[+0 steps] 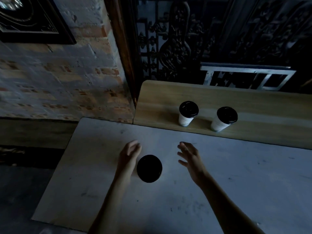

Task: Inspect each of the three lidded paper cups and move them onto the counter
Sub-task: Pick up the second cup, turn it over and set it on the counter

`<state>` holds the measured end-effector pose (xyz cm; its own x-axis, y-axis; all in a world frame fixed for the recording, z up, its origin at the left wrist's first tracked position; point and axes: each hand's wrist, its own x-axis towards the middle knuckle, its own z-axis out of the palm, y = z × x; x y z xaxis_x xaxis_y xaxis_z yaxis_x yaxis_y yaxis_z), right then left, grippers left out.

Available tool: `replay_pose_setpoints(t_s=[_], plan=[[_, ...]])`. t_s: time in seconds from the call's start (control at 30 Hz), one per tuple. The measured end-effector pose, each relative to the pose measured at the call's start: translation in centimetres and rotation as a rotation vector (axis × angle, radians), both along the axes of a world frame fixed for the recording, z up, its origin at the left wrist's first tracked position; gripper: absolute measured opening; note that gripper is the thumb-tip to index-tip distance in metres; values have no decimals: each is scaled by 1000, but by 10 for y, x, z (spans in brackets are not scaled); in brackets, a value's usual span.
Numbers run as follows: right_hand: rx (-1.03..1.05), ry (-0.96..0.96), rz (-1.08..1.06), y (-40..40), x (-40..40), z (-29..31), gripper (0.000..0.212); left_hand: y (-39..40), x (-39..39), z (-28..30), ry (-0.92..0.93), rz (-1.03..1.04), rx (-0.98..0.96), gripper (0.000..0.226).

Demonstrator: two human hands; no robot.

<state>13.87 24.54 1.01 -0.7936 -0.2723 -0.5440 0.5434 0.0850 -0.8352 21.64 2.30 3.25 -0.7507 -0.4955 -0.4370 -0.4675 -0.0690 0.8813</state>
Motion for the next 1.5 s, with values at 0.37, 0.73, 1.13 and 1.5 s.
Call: replay_pose_setpoints(t_s=[0.37, 0.73, 1.13, 1.5], plan=[[76, 120, -195, 35, -95, -19, 64, 75, -144, 10, 64, -287, -152, 89], [231, 351, 24, 30, -170, -80, 79, 96, -244, -23, 84, -574, -505, 75], [249, 477, 196, 17, -213, -101, 71, 104, -267, -51, 51, -623, -463, 47], [413, 575, 374, 46, -179, -18, 83, 93, -237, 1, 212, -327, -285, 51]])
